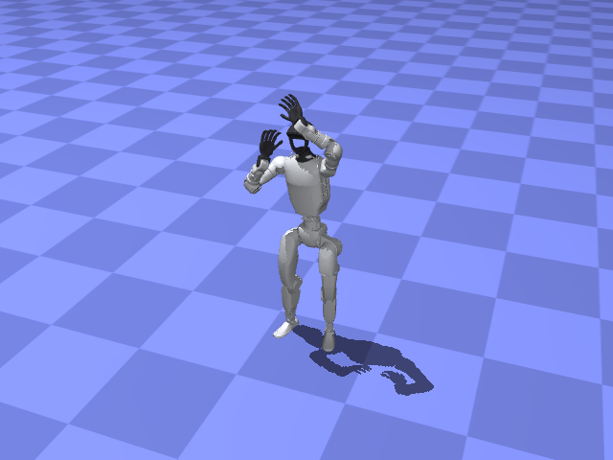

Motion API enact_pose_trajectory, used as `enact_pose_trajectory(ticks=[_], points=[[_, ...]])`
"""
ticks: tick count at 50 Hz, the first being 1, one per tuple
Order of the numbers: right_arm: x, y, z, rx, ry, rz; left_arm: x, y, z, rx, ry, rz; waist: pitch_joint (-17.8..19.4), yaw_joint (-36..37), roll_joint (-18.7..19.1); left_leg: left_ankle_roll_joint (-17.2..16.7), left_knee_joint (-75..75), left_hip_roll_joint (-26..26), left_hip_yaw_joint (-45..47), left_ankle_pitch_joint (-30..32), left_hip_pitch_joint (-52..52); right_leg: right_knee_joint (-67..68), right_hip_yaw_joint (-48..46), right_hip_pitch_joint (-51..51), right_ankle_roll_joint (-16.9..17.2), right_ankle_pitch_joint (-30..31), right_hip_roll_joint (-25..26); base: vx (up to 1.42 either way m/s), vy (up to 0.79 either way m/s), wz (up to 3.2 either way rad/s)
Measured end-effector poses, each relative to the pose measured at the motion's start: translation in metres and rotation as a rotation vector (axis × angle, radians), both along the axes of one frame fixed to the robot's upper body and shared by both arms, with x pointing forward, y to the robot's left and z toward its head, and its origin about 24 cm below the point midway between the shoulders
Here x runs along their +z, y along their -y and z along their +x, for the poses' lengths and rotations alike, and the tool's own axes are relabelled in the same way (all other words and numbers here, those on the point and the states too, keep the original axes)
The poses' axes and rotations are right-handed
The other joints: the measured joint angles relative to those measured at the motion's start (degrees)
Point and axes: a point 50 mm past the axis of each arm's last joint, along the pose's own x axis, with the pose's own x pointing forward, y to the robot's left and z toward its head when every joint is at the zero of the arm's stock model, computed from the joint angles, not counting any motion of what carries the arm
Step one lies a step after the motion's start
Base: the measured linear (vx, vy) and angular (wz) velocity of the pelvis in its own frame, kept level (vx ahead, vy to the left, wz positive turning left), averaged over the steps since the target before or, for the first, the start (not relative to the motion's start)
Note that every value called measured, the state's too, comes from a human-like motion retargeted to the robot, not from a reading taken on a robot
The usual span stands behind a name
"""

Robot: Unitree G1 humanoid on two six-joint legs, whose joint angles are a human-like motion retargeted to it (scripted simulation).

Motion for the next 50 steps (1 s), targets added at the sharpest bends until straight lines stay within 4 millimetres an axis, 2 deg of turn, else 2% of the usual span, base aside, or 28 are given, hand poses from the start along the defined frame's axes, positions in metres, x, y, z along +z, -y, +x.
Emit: enact_pose_trajectory(ticks=[2, 3, 4, 5, 7, 8, 10, 12, 15, 20, 25, 30, 32, 36, 38, 40, 43, 46, 48, 50], points=[[0.018, -0.022, 0.023, -0.135, 0.034, -0.091, 0.033, -0.024, 0.03, 0.303, -0.06, -0.192, -1.31, 1.74, 2.67, -0.08, -0.31, 0.1, 1.16, 0.34, -0.2, -1.45, 0.39, -0.16, 0.87, 1.37, 0.21, 0.0, 0.05, -0.51], [0.024, -0.035, 0.041, -0.226, 0.008, -0.155, 0.043, -0.05, 0.051, 0.477, -0.162, -0.354, -2.27, 3.02, 4.6, -0.11, -0.42, 0.19, 1.82, 0.51, -0.27, -2.16, 0.54, -0.23, 1.34, 2.08, 0.35, 0.01, 0.04, -0.59], [0.032, -0.053, 0.065, -0.391, -0.047, -0.184, 0.053, -0.078, 0.056, 0.61, -0.196, -0.532, -2.15, 2.83, 6.04, -1.84, -0.52, 0.76, 2.42, 0.85, -0.16, -2.75, 0.85, -0.18, 0.99, 2.85, 1.03, 0.01, 0.03, -0.66], [0.041, -0.073, 0.088, -0.599, -0.092, -0.198, 0.06, -0.106, 0.052, 0.72, -0.196, -0.719, -1.49, 1.9, 7.23, -4.42, -0.61, 1.56, 3.0, 1.26, 0.03, -3.29, 1.23, -0.06, 0.22, 3.63, 1.99, 0.02, 0.02, -0.65], [0.051, -0.093, 0.1, -0.605, -0.191, -0.175, 0.068, -0.137, 0.036, 0.665, -0.301, -0.955, -1.23, -0.5, 7.34, -4.96, -0.67, 1.7, 4.14, 1.44, 0.46, -4.17, 1.04, 0.26, 0.56, 4.48, 2.18, 0.05, 0.02, -0.57], [0.06, -0.097, 0.102, -0.598, -0.211, -0.147, 0.076, -0.137, 0.019, 0.554, -0.275, -0.996, -0.56, -0.86, 7.13, -5.17, -0.65, 1.7, 4.8, 1.38, 0.75, -4.7, 1.02, 0.53, 0.79, 4.84, 2.22, 0.06, 0.02, -0.54], [0.066, -0.091, 0.105, -0.589, -0.228, -0.109, 0.082, -0.128, 0.002, 0.439, -0.171, -0.931, -0.62, 0.38, 7.18, -5.39, -0.49, 1.67, 5.92, 1.15, 1.38, -5.57, 1.07, 1.14, 1.08, 5.24, 2.21, 0.08, 0.01, -0.48], [0.061, -0.078, 0.11, -0.593, -0.224, -0.118, 0.078, -0.119, 0.008, 0.502, -0.095, -0.807, -1.72, 3.14, 7.84, -5.46, -0.17, 1.62, 6.64, 0.81, 1.92, -6.32, 1.26, 1.88, 1.23, 5.25, 2.12, 0.1, 0.0, -0.29], [0.051, -0.059, 0.112, -0.595, -0.233, -0.134, 0.074, -0.113, 0.017, 0.553, -0.114, -0.74, -2.63, 5.09, 8.23, -5.08, 0.5, 1.58, 6.48, 0.24, 2.41, -7.06, 0.95, 3.12, 1.29, 4.97, 1.89, 0.1, 0.0, 0.07], [0.036, -0.035, 0.112, -0.52, -0.349, -0.102, 0.08, -0.106, 0.015, 0.292, -0.321, -0.803, -1.15, 1.34, 6.33, -4.47, 1.57, 1.78, 3.95, -0.24, 3.18, -6.32, -1.25, 5.29, -0.06, 3.61, 1.67, 0.08, -0.02, 0.46], [-0.002, -0.015, 0.117, -0.431, -0.507, -0.054, 0.073, -0.102, 0.029, 0.093, -0.477, -0.799, 0.37, -2.22, 3.95, -3.88, 2.36, 1.9, 1.68, -0.27, 3.23, -3.79, -3.2, 5.66, -1.81, 1.51, 1.39, 0.04, -0.05, 0.41], [-0.061, -0.002, 0.125, -0.338, -0.733, -0.019, 0.055, -0.102, 0.057, 0.098, -0.614, -0.765, 1.8, -4.72, 1.09, -3.28, 2.45, 1.76, 0.2, -0.22, 3.06, -2.44, -4.45, 5.69, -2.6, -0.03, 1.15, 0.0, -0.06, 0.26], [-0.087, 0.002, 0.127, -0.303, -0.84, 0.006, 0.042, -0.101, 0.074, 0.027, -0.726, -0.749, 2.44, -5.33, 0.07, -3.18, 2.28, 1.65, -0.28, -0.14, 3.12, -2.48, -4.85, 5.94, -2.72, -0.29, 1.09, -0.02, -0.06, 0.2], [-0.14, 0.001, 0.127, -0.205, -1.065, 0.066, -0.001, -0.106, 0.112, -0.246, -0.974, -0.735, 3.57, -6.45, -1.43, -3.27, 1.96, 1.48, -1.17, 0.07, 3.26, -2.68, -5.56, 6.48, -3.09, -0.57, 1.05, -0.02, -0.04, 0.14], [-0.165, -0.001, 0.124, -0.14, -1.183, 0.065, -0.034, -0.111, 0.133, -0.43, -1.11, -0.744, 3.96, -6.93, -1.78, -3.43, 1.85, 1.46, -1.59, 0.14, 3.35, -2.66, -5.86, 6.71, -3.36, -0.71, 1.07, 0.0, 0.0, 0.0], [-0.188, -0.003, 0.119, -0.081, -1.292, 0.037, -0.078, -0.116, 0.155, -0.673, -1.262, -0.777, 4.31, -7.11, -1.9, -3.57, 1.75, 1.44, -1.91, 0.2, 3.4, -2.57, -6.09, 6.83, -3.58, -0.84, 1.09, 0.0, 0.0, 0.0], [-0.217, -0.004, 0.112, -0.028, -1.442, -0.03, -0.168, -0.12, 0.191, -1.217, -1.518, -0.923, 4.83, -6.87, -1.52, -3.52, 1.6, 1.39, -2.13, 0.24, 3.37, -2.44, -6.18, 6.77, -3.9, -0.96, 1.1, 0.0, 0.0, 0.0], [-0.244, -0.005, 0.106, 0.034, -1.586, -0.026, -0.278, -0.121, 0.211, -1.741, -1.62, -1.219, 5.61, -6.72, -1.42, -3.19, 1.44, 1.28, -2.12, 0.27, 3.34, -2.44, -6.03, 6.65, -4.28, -1.01, 1.05, 0.0, 0.0, 0.0], [-0.261, -0.006, 0.101, 0.111, -1.686, 0.039, -0.354, -0.116, 0.209, -2.004, -1.579, -1.476, 6.23, -6.67, -1.57, -3.03, 1.38, 1.22, -2.0, 0.28, 3.35, -2.5, -5.84, 6.6, -4.5, -1.02, 1.02, 0.0, 0.0, 0.0], [-0.276, -0.006, 0.096, 0.203, -1.774, 0.143, -0.424, -0.106, 0.195, -2.126, -1.479, -1.761, 6.99, -6.56, -2.2, -2.93, 1.31, 1.16, -1.86, 0.31, 3.42, -2.53, -5.62, 6.57, -4.63, -1.06, 0.98, 0.0, 0.0, 0.0]])
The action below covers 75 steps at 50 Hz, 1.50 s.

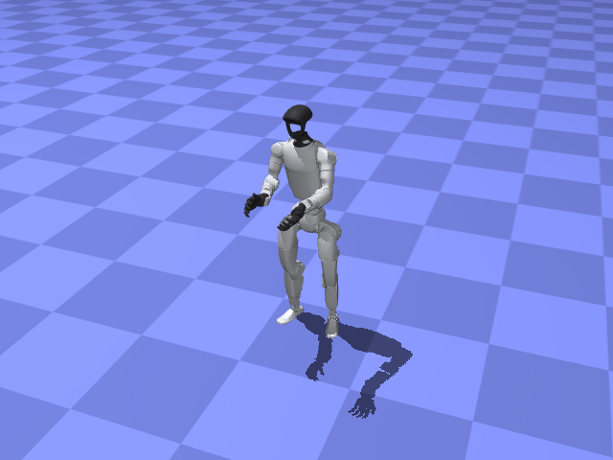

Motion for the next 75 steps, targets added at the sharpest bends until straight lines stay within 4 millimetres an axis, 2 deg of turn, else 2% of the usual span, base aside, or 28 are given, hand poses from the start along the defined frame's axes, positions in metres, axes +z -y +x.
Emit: enact_pose_trajectory(ticks=[3, 5, 7, 10, 12, 13, 14, 15, 17, 19, 22, 25, 27, 30, 35, 38, 42, 46, 48, 50, 53, 55, 57, 63, 66, 69, 73, 75], points=[[-0.023, 0.002, -0.005, -0.036, -0.155, 0.125, -0.085, 0.032, -0.032, -0.014, -0.211, -0.462, 1.21, 1.25, -1.13, 0.01, 0.01, 0.08, 0.43, 0.1, -0.09, -0.03, 0.45, -0.3, -0.22, 0.01, 0.09, 0.0, 0.0, 0.0], [-0.039, 0.005, -0.008, -0.078, -0.248, 0.196, -0.123, 0.049, -0.056, 0.041, -0.335, -0.671, 2.19, 2.52, -1.89, 0.23, 0.08, 0.2, 0.65, 0.15, -0.21, 0.0, 0.7, -0.53, -0.25, 0.1, 0.2, 0.0, 0.0, 0.0], [-0.056, 0.007, -0.012, -0.128, -0.371, 0.346, -0.145, 0.06, -0.075, 0.11, -0.449, -0.76, 3.25, 4.12, -2.72, 0.65, 0.08, 0.35, 0.69, 0.21, -0.35, 0.03, 0.75, -0.72, -0.19, 0.24, 0.36, -0.03, -0.05, -0.01], [-0.076, 0.009, -0.021, -0.248, -0.546, 0.748, -0.156, 0.059, -0.088, 0.243, -0.561, -0.85, 4.7, 6.59, -3.96, 1.39, -0.15, 0.56, 0.36, 0.37, -0.59, 0.05, 0.37, -0.93, 0.08, 0.52, 0.63, -0.04, -0.06, 0.12], [-0.085, 0.013, -0.023, -0.256, -0.607, 0.874, -0.145, 0.044, -0.082, 0.301, -0.515, -0.844, 5.33, 7.99, -4.83, 1.94, -0.51, 0.62, -0.18, 0.51, -0.74, 0.13, -0.14, -1.04, 0.35, 0.64, 0.78, -0.04, -0.06, 0.26], [-0.084, 0.017, -0.024, -0.322, -0.595, 1.035, -0.134, 0.034, -0.078, 0.336, -0.462, -0.829, 5.53, 8.57, -5.13, 1.84, -0.76, 0.69, -0.52, 0.62, -0.8, 0.14, -0.52, -1.05, 0.59, 0.7, 0.91, -0.04, -0.05, 0.33], [-0.086, 0.018, -0.024, -0.279, -0.607, 1.015, -0.119, 0.024, -0.07, 0.33, -0.392, -0.768, 5.65, 9.09, -5.52, 2.04, -0.99, 0.69, -0.88, 0.72, -0.89, 0.21, -0.86, -1.1, 0.75, 0.72, 0.96, -0.05, -0.05, 0.34], [-0.09, 0.019, -0.024, -0.183, -0.639, 0.907, -0.101, 0.015, -0.063, 0.306, -0.315, -0.682, 5.74, 9.57, -5.93, 2.38, -1.22, 0.65, -1.26, 0.8, -1.0, 0.31, -1.17, -1.18, 0.85, 0.74, 0.97, -0.04, -0.04, 0.38], [-0.079, 0.03, -0.023, -0.329, -0.525, 1.215, -0.056, -0.003, -0.052, 0.338, -0.142, -0.505, 5.76, 10.3, -6.19, 1.75, -1.68, 0.73, -2.16, 1.06, -1.07, 0.37, -2.14, -1.01, 1.48, 0.73, 1.13, -0.04, -0.04, 0.42], [-0.072, 0.036, -0.02, -0.305, -0.467, 1.19, -0.003, -0.008, -0.043, 0.32, 0.029, -0.258, 5.77, 11.03, -6.54, 1.71, -1.9, 0.65, -2.98, 1.25, -1.18, 0.51, -2.9, -0.87, 1.83, 0.67, 1.09, -0.04, -0.02, 0.37], [-0.066, 0.039, -0.011, -0.14, -0.442, 0.851, 0.067, 0.007, -0.035, 0.252, 0.247, 0.143, 5.63, 11.97, -6.78, 2.08, -1.81, 0.41, -4.1, 1.43, -1.41, 0.78, -3.81, -0.64, 1.86, 0.5, 0.83, -0.03, -0.01, 0.3], [-0.051, 0.04, -0.001, -0.121, -0.367, 0.915, 0.111, 0.031, -0.034, 0.253, 0.37, 0.5, 5.5, 12.06, -6.44, 1.8, -1.34, 0.29, -5.11, 1.53, -1.61, 0.81, -4.71, -0.13, 1.48, 0.33, 0.64, -0.02, 0.01, 0.27], [-0.035, 0.038, 0.004, -0.201, -0.294, 1.107, 0.122, 0.049, -0.034, 0.244, 0.435, 0.722, 5.3, 11.46, -6.06, 0.95, -1.06, 0.33, -5.63, 1.59, -1.68, 0.66, -5.23, 0.29, 1.08, 0.25, 0.67, -0.01, 0.02, 0.23], [-0.02, 0.026, 0.013, -0.083, -0.262, 0.99, 0.113, 0.078, -0.03, 0.167, 0.471, 1.095, 4.84, 10.11, -5.72, 0.39, -0.67, 0.29, -6.1, 1.57, -1.8, 0.52, -5.61, 0.67, 0.32, 0.1, 0.63, 0.0, 0.0, 0.0], [-0.006, 0.012, 0.023, 0.064, -0.255, 0.793, 0.049, 0.103, -0.019, -0.148, 0.416, 1.814, 4.33, 8.04, -5.35, -0.54, -0.43, 0.5, -5.55, 1.49, -1.8, 0.51, -4.91, 0.5, -0.4, 0.01, 0.79, 0.0, 0.01, -0.09], [0.021, 0.027, 0.02, -0.049, -0.064, 0.641, 0.048, 0.089, -0.026, -0.042, 0.401, 1.765, 5.01, 8.25, -5.29, -0.26, -0.66, 0.57, -4.25, 1.39, -1.49, 0.58, -3.6, -0.02, -0.25, 0.17, 0.84, 0.0, 0.01, -0.38], [0.066, 0.052, 0.0, -0.157, 0.273, 0.463, 0.093, 0.064, -0.052, 0.328, 0.528, 1.563, 5.75, 9.1, -5.17, 0.72, -1.16, 0.55, -2.5, 1.18, -0.91, 0.69, -1.84, -0.68, 0.61, 0.5, 0.87, 0.0, 0.01, -0.4], [0.081, 0.055, -0.012, -0.177, 0.415, 0.288, 0.123, 0.067, -0.073, 0.567, 0.677, 1.5, 4.84, 9.08, -5.25, 1.47, -1.58, 0.29, -1.88, 1.06, -0.61, 0.62, -1.3, -0.87, 1.83, 0.71, 0.7, 0.0, 0.0, -0.11], [0.075, 0.049, -0.007, -0.159, 0.405, 0.188, 0.126, 0.082, -0.072, 0.584, 0.742, 1.558, 4.42, 8.64, -5.12, 1.51, -1.37, 0.24, -2.12, 0.93, -0.66, 0.64, -1.59, -0.71, 2.32, 0.67, 0.59, 0.0, 0.0, 0.0], [0.054, 0.042, 0.003, -0.125, 0.299, 0.134, 0.116, 0.101, -0.06, 0.498, 0.78, 1.71, 3.94, 8.05, -4.99, 1.34, -1.08, 0.21, -2.64, 0.84, -0.75, 0.7, -2.15, -0.42, 2.54, 0.55, 0.5, 0.0, 0.01, 0.24], [-0.001, 0.033, 0.017, -0.073, -0.062, 0.229, 0.075, 0.126, -0.031, 0.143, 0.693, 2.065, 3.45, 7.02, -4.74, 0.92, -0.63, 0.27, -3.58, 0.78, -0.97, 0.92, -3.11, -0.03, 2.08, 0.28, 0.45, 0.0, 0.01, 0.28], [-0.036, 0.033, 0.017, -0.085, -0.286, 0.342, 0.052, 0.131, -0.018, -0.086, 0.574, 2.168, 3.59, 6.73, -4.61, 0.69, -0.42, 0.32, -3.98, 0.76, -1.1, 1.08, -3.52, 0.09, 1.52, 0.13, 0.45, 0.0, 0.01, 0.11], [-0.054, 0.043, 0.01, -0.15, -0.361, 0.41, 0.057, 0.124, -0.018, -0.021, 0.545, 2.079, 4.07, 7.0, -4.45, 0.59, -0.54, 0.29, -3.97, 0.84, -1.06, 1.11, -3.58, 0.07, 1.15, 0.11, 0.43, 0.0, 0.0, 0.0], [-0.078, 0.072, -0.02, -0.331, -0.37, 0.479, 0.131, 0.078, -0.052, 0.579, 0.616, 1.504, 5.81, 8.78, -3.59, 0.83, -1.06, 0.13, -2.74, 0.92, -0.69, 0.93, -2.45, -0.34, 1.05, 0.5, 0.37, 0.0, 0.01, -0.13], [-0.1, 0.069, -0.033, -0.397, -0.474, 0.579, 0.135, 0.076, -0.059, 0.689, 0.597, 1.369, 5.51, 9.2, -3.52, 1.04, -1.31, -0.15, -2.47, 1.02, -0.76, 0.72, -2.21, -0.54, 1.41, 0.7, 0.15, 0.0, 0.0, 0.0], [-0.114, 0.061, -0.034, -0.413, -0.554, 0.628, 0.105, 0.095, -0.041, 0.518, 0.534, 1.523, 5.38, 8.84, -3.48, 1.1, -1.05, -0.3, -2.76, 0.96, -1.07, 0.63, -2.51, -0.53, 1.63, 0.76, -0.05, 0.0, 0.0, 0.0], [-0.115, 0.044, -0.027, -0.307, -0.617, 0.627, 0.015, 0.124, -0.013, -0.195, 0.272, 1.885, 5.01, 6.87, -3.62, 0.75, -0.87, -0.29, -3.38, 0.99, -1.5, 0.86, -3.04, -0.66, 1.14, 0.64, -0.09, 0.0, 0.0, 0.0], [-0.101, 0.041, -0.021, -0.271, -0.56, 0.627, -0.007, 0.122, -0.016, -0.279, 0.196, 1.874, 5.14, 6.08, -3.69, 0.57, -1.04, -0.28, -3.3, 1.09, -1.54, 1.01, -2.9, -0.9, 0.9, 0.68, -0.06, 0.0, 0.0, 0.0]])
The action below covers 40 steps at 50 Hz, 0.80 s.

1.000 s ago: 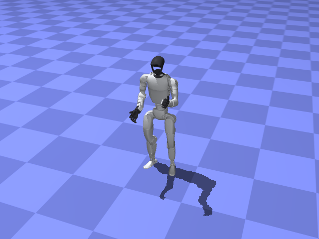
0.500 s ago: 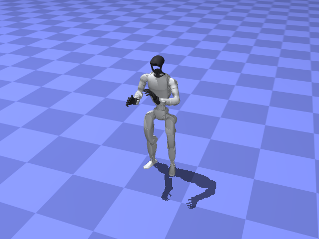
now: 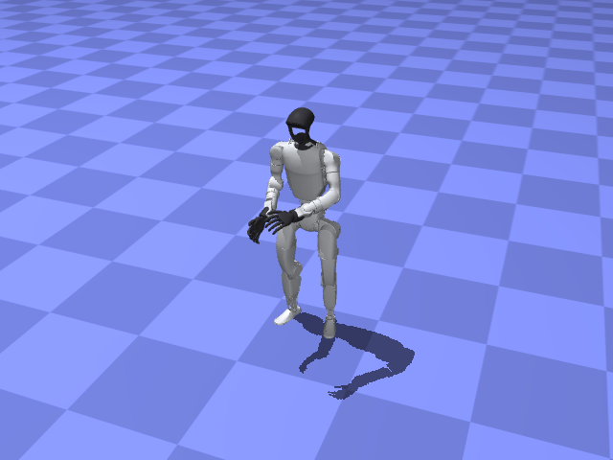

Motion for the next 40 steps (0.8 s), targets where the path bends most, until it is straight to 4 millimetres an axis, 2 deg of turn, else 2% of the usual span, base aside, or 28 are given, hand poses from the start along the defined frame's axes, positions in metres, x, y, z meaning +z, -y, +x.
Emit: enact_pose_trajectory(ticks=[2, 5, 8, 10, 12, 13, 15, 17, 18, 20, 22, 24, 25, 27, 30, 32, 33, 35, 36, 38, 40], points=[[0.024, 0.005, 0.007, -0.008, 0.123, -0.047, 0.018, -0.01, -0.009, 0.062, 0.155, -0.144, 0.82, -0.11, 0.11, -0.06, -0.05, 0.08, 0.53, 0.0, 0.08, 0.16, 0.58, -0.31, -0.08, 0.15, 0.08, -0.01, 0.03, -0.24], [0.052, 0.016, 0.011, -0.025, 0.276, -0.197, 0.063, -0.024, -0.029, 0.086, 0.403, -0.357, 1.62, 1.04, 0.03, 0.16, -0.28, 0.12, 1.8, 0.0, 0.34, 0.27, 1.92, -0.91, -0.02, 0.49, 0.15, -0.01, 0.02, -0.38], [0.061, 0.022, 0.016, -0.076, 0.332, -0.414, 0.097, -0.028, -0.045, 0.129, 0.671, -0.465, 1.59, 2.56, -0.35, 0.63, -0.37, -0.02, 2.87, -0.12, 0.51, 0.05, 2.93, -1.25, 0.56, 0.88, 0.06, -0.02, 0.03, -0.32], [0.057, 0.02, 0.025, -0.097, 0.315, -0.478, 0.104, -0.024, -0.047, 0.186, 0.845, -0.466, 1.16, 3.09, -0.63, 0.74, -0.36, -0.16, 3.16, -0.22, 0.56, -0.21, 3.11, -1.2, 1.15, 1.08, -0.07, 0.0, 0.0, 0.0], [0.042, 0.015, 0.036, -0.103, 0.206, -0.335, 0.096, -0.011, -0.031, 0.191, 0.846, -0.337, 0.62, 3.05, -0.81, 0.63, -0.22, -0.26, 2.93, -0.31, 0.49, -0.44, 2.79, -0.95, 1.56, 1.2, -0.19, 0.0, 0.0, 0.0], [0.033, 0.012, 0.043, -0.117, 0.126, -0.197, 0.087, -0.002, -0.016, 0.164, 0.754, -0.226, 0.5, 2.92, -0.91, 0.54, -0.08, -0.27, 2.67, -0.36, 0.41, -0.52, 2.53, -0.8, 1.63, 1.25, -0.23, -0.03, 0.04, 0.22], [0.018, 0.004, 0.049, -0.163, -0.027, 0.087, 0.06, 0.016, 0.012, 0.077, 0.404, -0.011, 0.38, 2.53, -1.09, 0.3, 0.12, -0.29, 2.04, -0.36, 0.23, -0.59, 2.01, -0.53, 1.49, 1.31, -0.28, -0.03, 0.04, 0.27], [0.018, -0.005, 0.049, -0.189, -0.054, 0.25, 0.036, 0.021, 0.023, 0.035, 0.129, 0.048, 0.56, 1.97, -1.31, 0.04, 0.08, -0.35, 1.43, -0.2, 0.03, -0.53, 1.67, -0.48, 1.19, 1.33, -0.3, -0.02, 0.04, 0.26], [0.025, -0.008, 0.049, -0.186, -0.015, 0.284, 0.032, 0.019, 0.024, 0.049, 0.108, 0.028, 0.78, 1.69, -1.44, -0.08, -0.01, -0.4, 1.19, -0.07, -0.07, -0.47, 1.6, -0.54, 1.06, 1.32, -0.31, -0.02, 0.04, 0.2], [0.043, -0.012, 0.048, 0.016, 0.132, 0.11, 0.036, 0.004, 0.018, 0.123, 0.244, -0.041, 1.66, 0.91, -1.7, -0.12, 0.05, -0.38, 0.83, 0.06, -0.34, -0.09, 1.67, -0.84, 0.79, 1.13, -0.29, 0.0, 0.0, 0.0], [0.07, -0.013, 0.041, -0.062, 0.286, 0.217, 0.039, -0.016, 0.006, 0.254, 0.43, -0.215, 2.63, 0.26, -1.71, -0.96, 0.1, -0.01, 0.9, 0.14, -0.43, 0.48, 1.65, -1.19, 0.55, 0.67, -0.04, 0.0, 0.0, 0.0], [0.081, -0.017, 0.033, -0.029, 0.358, 0.176, 0.023, -0.031, -0.004, 0.368, 0.401, -0.4, 3.45, 0.05, -1.8, -1.24, 1.81, 0.98, 1.21, -0.83, -0.76, 1.47, 1.09, -1.42, -0.06, -0.17, 0.22, 0.0, 0.0, 0.0], [0.084, -0.02, 0.029, -0.023, 0.376, 0.156, 0.011, -0.036, -0.008, 0.414, 0.325, -0.508, 3.83, 0.07, -1.78, -1.35, 3.47, 1.82, 1.33, -1.78, -1.05, 2.06, 0.45, -1.35, -0.44, -0.71, 0.4, 0.0, 0.01, -0.29], [0.09, -0.028, 0.026, -0.024, 0.378, 0.099, -0.014, -0.037, -0.011, 0.478, 0.053, -0.844, 4.57, 1.51, -1.96, -0.8, 3.84, 2.59, 2.42, -2.13, -1.07, 3.42, -1.41, -1.99, -1.22, -1.76, 0.26, -0.01, 0.01, -0.48], [0.106, -0.041, 0.025, -0.009, 0.413, -0.015, -0.052, -0.024, -0.02, 0.592, -0.368, -1.556, 5.21, 3.86, -2.26, 0.35, 3.93, 3.52, 4.13, -2.48, -0.88, 5.77, -5.23, -2.76, -2.31, -3.46, -0.49, 0.0, 0.01, -0.54], [0.129, -0.043, 0.029, 0.003, 0.512, -0.132, -0.067, -0.016, -0.025, 0.68, -0.548, -2.052, 5.28, 5.33, -2.52, 0.85, 1.3, 3.01, 5.17, -1.27, -0.18, 7.3, -6.52, -3.66, -2.63, -4.35, -1.34, 0.01, 0.01, -0.43], [0.142, -0.043, 0.03, 0.011, 0.573, -0.192, -0.074, -0.014, -0.028, 0.69, -0.612, -2.18, 5.04, 5.58, -2.64, 1.1, 1.23, 3.09, 5.28, -1.33, -0.02, 7.83, -6.84, -3.58, -2.83, -4.72, -1.65, 0.05, 0.0, -0.18], [0.171, -0.04, 0.029, 0.012, 0.719, -0.336, -0.076, -0.016, -0.029, 0.653, -0.645, -2.312, 4.27, 5.82, -2.8, 1.29, 0.6, 2.97, 5.2, -1.18, 0.33, 8.49, -6.32, -3.42, -2.99, -5.14, -2.12, 0.07, -0.01, 0.02], [0.185, -0.038, 0.028, 0.005, 0.796, -0.416, -0.071, -0.021, -0.027, 0.619, -0.612, -2.299, 3.62, 5.72, -2.93, 1.38, 0.67, 2.88, 4.98, -1.32, 0.42, 8.54, -5.56, -3.16, -2.98, -5.16, -2.31, 0.09, -0.02, 0.15], [0.213, -0.033, 0.023, -0.025, 0.942, -0.597, -0.055, -0.027, -0.024, 0.546, -0.532, -2.278, 2.04, 5.63, -3.31, 1.57, 0.91, 2.59, 4.51, -1.69, 0.61, 8.41, -3.9, -2.52, -2.81, -5.04, -2.68, 0.11, -0.03, 0.22], [0.237, -0.029, 0.017, -0.078, 1.062, -0.795, -0.031, -0.031, -0.019, 0.447, -0.445, -2.282, 0.08, 5.87, -3.86, 1.83, 1.24, 2.22, 4.11, -2.14, 0.85, 7.98, -2.48, -1.73, -2.53, -4.74, -3.06, 0.13, -0.05, 0.19]])
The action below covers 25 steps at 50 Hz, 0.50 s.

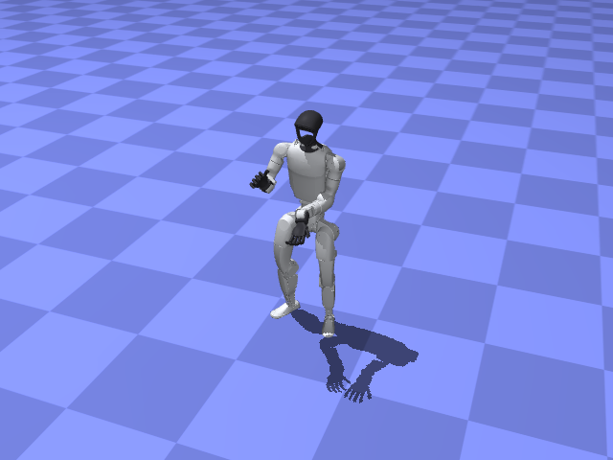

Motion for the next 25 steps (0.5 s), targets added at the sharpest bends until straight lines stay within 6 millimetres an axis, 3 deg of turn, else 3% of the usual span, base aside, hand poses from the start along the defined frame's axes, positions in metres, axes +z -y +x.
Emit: enact_pose_trajectory(ticks=[1, 2, 3, 4, 7, 9, 14, 17, 21, 23, 25], points=[[0.011, 0.004, -0.004, -0.041, 0.071, -0.077, 0.015, -0.011, 0.006, 0.029, 0.074, 0.144, -1.19, 0.22, -0.25, -0.04, 0.16, -0.1, -0.18, -0.28, 0.25, -0.3, 0.31, 0.55, 0.14, 0.18, -0.11, 0.14, -0.06, 0.14], [0.021, 0.006, -0.007, -0.077, 0.124, -0.147, 0.036, -0.012, 0.011, 0.026, 0.191, 0.124, -2.21, 0.56, -0.55, 0.01, 0.32, -0.21, -0.25, -0.54, 0.49, -0.54, 0.57, 1.01, 0.22, 0.31, -0.24, 0.14, -0.07, 0.05], [0.03, 0.004, -0.009, -0.099, 0.144, -0.199, 0.07, 0.003, 0.011, -0.043, 0.395, -0.222, -2.89, 1.14, -0.98, 0.22, 0.46, -0.34, -0.13, -0.76, 0.72, -0.67, 0.73, 1.31, 0.21, 0.37, -0.42, 0.14, -0.08, 0.0], [0.036, 0.004, -0.011, -0.112, 0.157, -0.233, 0.092, 0.004, 0.011, -0.06, 0.499, -0.306, -3.91, 1.47, -1.26, 0.5, 0.64, -0.39, -0.12, -0.99, 1.06, -0.82, 0.66, 1.81, 0.16, 0.44, -0.53, 0.14, -0.08, 0.0], [0.048, 0.007, -0.019, -0.109, 0.166, -0.286, 0.143, -0.008, 0.013, 0.037, 0.544, -0.156, -7.23, 2.05, -1.86, 1.95, 0.93, -0.45, 0.1, -1.47, 2.08, -1.2, 0.3, 3.01, -0.02, 0.56, -0.73, 0.16, -0.09, -0.07], [0.052, 0.006, -0.023, -0.07, 0.154, -0.29, 0.191, -0.008, -0.002, 0.033, 0.714, -0.304, -9.48, 2.17, -2.29, 2.57, 0.68, -0.4, 0.55, -1.53, 2.7, -1.4, 0.29, 3.38, -0.1, 0.6, -0.66, 0.17, -0.09, -0.17], [0.064, 0.002, -0.031, 0.021, 0.166, -0.383, 0.288, -0.016, -0.052, 0.077, 1.14, -0.151, -14.9, 0.57, -1.92, 3.21, -0.13, 0.08, 1.89, -1.7, 4.18, -2.34, 1.07, 4.23, 0.1, 0.62, 0.11, 0.17, -0.09, -0.21], [0.07, 0.0, -0.034, 0.082, 0.164, -0.445, 0.328, -0.015, -0.089, 0.142, 1.352, 0.006, -17.95, -0.65, -1.06, 3.26, -0.7, 0.29, 3.17, -1.78, 4.91, -3.41, 2.0, 4.55, 0.66, 0.8, 0.59, 0.16, -0.07, -0.32], [0.074, -0.005, -0.033, 0.14, 0.137, -0.517, 0.366, -0.012, -0.134, 0.329, 1.566, 0.316, -20.64, -2.11, 0.58, 3.31, -1.52, 0.52, 5.68, -1.31, 5.82, -4.48, 3.94, 4.33, 1.1, 1.54, 1.19, 0.13, -0.05, -0.48], [0.077, -0.008, -0.033, 0.161, 0.138, -0.549, 0.38, -0.011, -0.156, 0.491, 1.646, 0.494, -21.0, -2.73, 1.49, 3.18, -1.88, 0.61, 7.23, -0.88, 6.26, -4.65, 5.14, 3.93, 1.22, 1.97, 1.45, 0.09, -0.04, -0.58], [0.081, -0.011, -0.034, 0.18, 0.157, -0.584, 0.395, -0.013, -0.176, 0.769, 1.658, 0.711, -21.12, -3.42, 2.7, 2.88, -2.13, 0.75, 8.94, -0.38, 6.67, -4.51, 6.49, 3.29, 1.3, 2.38, 1.73, 0.07, -0.03, -0.65]])
